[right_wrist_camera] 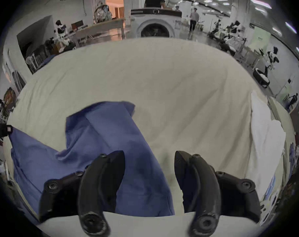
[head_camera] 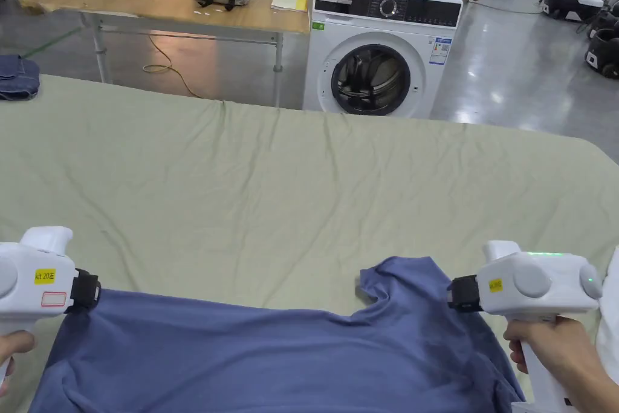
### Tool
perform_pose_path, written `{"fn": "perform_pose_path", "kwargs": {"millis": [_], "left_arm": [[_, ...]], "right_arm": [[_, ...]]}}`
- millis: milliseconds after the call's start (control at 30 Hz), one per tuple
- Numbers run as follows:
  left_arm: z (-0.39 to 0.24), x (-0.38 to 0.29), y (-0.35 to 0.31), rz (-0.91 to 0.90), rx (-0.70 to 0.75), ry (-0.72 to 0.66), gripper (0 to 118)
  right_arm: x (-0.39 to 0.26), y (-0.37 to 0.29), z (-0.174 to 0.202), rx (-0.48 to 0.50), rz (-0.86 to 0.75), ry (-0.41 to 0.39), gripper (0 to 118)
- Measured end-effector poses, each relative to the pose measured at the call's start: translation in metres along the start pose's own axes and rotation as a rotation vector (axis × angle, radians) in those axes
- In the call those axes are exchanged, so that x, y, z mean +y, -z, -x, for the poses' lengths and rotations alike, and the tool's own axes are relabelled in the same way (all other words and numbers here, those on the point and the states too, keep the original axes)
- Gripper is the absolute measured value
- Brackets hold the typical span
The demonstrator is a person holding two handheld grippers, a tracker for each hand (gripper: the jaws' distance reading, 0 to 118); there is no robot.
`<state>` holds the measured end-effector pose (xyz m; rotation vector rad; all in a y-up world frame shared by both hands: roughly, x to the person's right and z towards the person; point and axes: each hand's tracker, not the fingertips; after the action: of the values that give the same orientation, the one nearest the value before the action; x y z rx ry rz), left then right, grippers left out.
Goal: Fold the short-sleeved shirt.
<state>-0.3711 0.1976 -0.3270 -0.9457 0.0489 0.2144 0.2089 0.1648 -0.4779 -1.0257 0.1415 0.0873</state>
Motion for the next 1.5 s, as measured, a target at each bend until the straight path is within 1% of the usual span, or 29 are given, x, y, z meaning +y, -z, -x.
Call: {"fn": "perform_pose_path", "kwargs": {"millis": [33,67,100,133,167,233,267,300,333,467,567,667,800,1000,1133,1300,1367,1433,1500], "left_arm": [[0.001,-0.001,0.002,0.001,0.004,-0.003,0],[0.002,-0.003,0.004,0.006,0.004,-0.007,0],[0.003,-0.004,0.006,0.01,0.005,-0.013,0],[0.002,-0.006,0.007,0.012,0.006,-0.018,0],[0.002,-0.008,0.008,0.014,0.007,-0.018,0],[0.001,-0.01,0.01,0.018,0.01,-0.017,0],[0.0,-0.011,0.009,0.022,0.011,-0.016,0],[0.0,-0.012,0.009,0.021,0.015,-0.011,0],[0.0,-0.012,0.009,0.021,0.016,-0.01,0],[0.002,-0.01,0.004,0.002,0.005,-0.03,0],[0.002,-0.008,-0.01,-0.031,-0.013,-0.029,0],[0.003,-0.008,-0.027,-0.065,-0.022,-0.026,0],[0.007,-0.016,-0.056,-0.107,-0.043,-0.02,0],[0.017,-0.05,-0.099,-0.151,-0.085,0.0,0],[0.024,-0.083,-0.117,-0.149,-0.107,0.019,0],[0.035,-0.128,-0.122,-0.086,-0.12,0.028,0],[0.041,-0.146,-0.118,-0.054,-0.116,0.039,0],[0.043,-0.162,-0.111,0.009,-0.082,0.066,0],[0.045,-0.178,-0.102,0.059,-0.075,0.073,0]], "right_arm": [[0.001,0.005,0.0,-0.001,0.024,-0.003,63],[-0.001,0.01,0.005,0.012,0.045,-0.017,60],[-0.003,0.017,0.007,0.024,0.073,-0.028,49],[-0.004,0.023,0.008,0.021,0.099,-0.03,32],[-0.007,0.028,0.009,0.025,0.118,-0.019,23],[-0.01,0.031,0.005,-0.011,0.068,-0.005,19],[-0.011,0.032,0.005,0.007,0.066,0.004,16],[-0.011,0.031,0.005,0.004,0.059,0.007,6],[-0.012,0.03,0.001,0.004,0.055,0.012,0],[-0.015,0.007,-0.001,0.005,-0.006,0.045,0],[-0.016,-0.027,-0.001,0.017,-0.075,0.046,0],[-0.023,-0.073,0.004,0.003,-0.127,0.035,0],[-0.044,-0.129,0.007,0.0,-0.184,0.043,0],[-0.093,-0.181,0.002,0.006,-0.222,0.03,0],[-0.134,-0.199,0.002,0.006,-0.21,0.025,0],[-0.191,-0.206,0.0,0.008,-0.147,0.06,0],[-0.211,-0.204,0.002,-0.014,-0.118,0.04,0],[-0.229,-0.2,0.004,-0.038,-0.083,0.006,0],[-0.243,-0.191,0.004,-0.037,-0.023,0.013,0]]}}
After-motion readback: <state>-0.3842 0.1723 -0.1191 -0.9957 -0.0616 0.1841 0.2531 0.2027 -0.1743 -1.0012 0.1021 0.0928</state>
